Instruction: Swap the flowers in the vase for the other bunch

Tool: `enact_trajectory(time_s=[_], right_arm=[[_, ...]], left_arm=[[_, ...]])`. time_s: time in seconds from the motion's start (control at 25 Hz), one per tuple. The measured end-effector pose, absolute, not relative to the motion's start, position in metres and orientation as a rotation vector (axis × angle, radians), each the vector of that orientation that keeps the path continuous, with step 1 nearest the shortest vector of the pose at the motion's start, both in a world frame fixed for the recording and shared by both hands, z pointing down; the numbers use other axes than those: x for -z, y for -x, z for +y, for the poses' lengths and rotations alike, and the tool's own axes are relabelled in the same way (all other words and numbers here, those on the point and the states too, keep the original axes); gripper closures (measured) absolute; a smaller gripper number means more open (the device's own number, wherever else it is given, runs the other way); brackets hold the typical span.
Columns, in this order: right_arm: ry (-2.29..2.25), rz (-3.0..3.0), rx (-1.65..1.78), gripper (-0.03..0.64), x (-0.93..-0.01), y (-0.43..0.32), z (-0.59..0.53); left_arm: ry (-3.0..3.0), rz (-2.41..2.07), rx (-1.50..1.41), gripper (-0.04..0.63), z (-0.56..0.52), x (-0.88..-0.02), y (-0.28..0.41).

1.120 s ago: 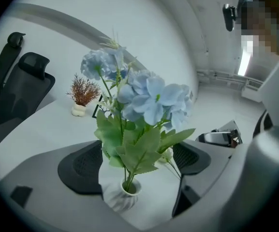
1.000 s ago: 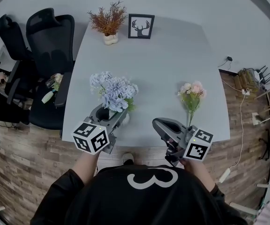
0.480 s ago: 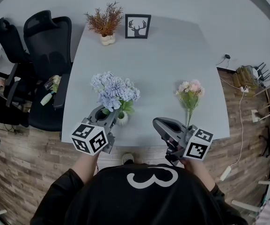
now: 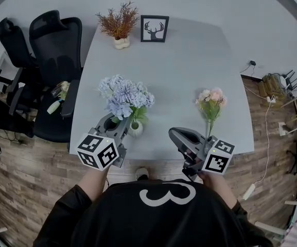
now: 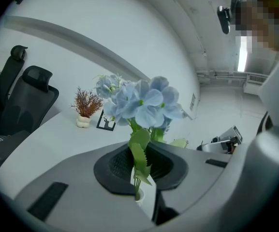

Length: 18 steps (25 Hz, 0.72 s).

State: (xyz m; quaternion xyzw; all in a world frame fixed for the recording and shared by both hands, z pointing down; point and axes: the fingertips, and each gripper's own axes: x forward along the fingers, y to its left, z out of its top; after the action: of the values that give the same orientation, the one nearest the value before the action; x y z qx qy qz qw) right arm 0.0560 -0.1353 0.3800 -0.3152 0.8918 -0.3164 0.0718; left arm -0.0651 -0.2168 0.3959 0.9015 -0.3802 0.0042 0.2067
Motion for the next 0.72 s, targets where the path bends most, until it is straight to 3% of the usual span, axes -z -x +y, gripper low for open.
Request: enact_trajectory(time_s=[0.72], right_arm=[[0.854,2.746,0.962,0.609,-0.382,-0.033,-0.149]], left_arm=[[-2.584,-1.119,0.231,0.549,-0.218,-0.278,0.103]])
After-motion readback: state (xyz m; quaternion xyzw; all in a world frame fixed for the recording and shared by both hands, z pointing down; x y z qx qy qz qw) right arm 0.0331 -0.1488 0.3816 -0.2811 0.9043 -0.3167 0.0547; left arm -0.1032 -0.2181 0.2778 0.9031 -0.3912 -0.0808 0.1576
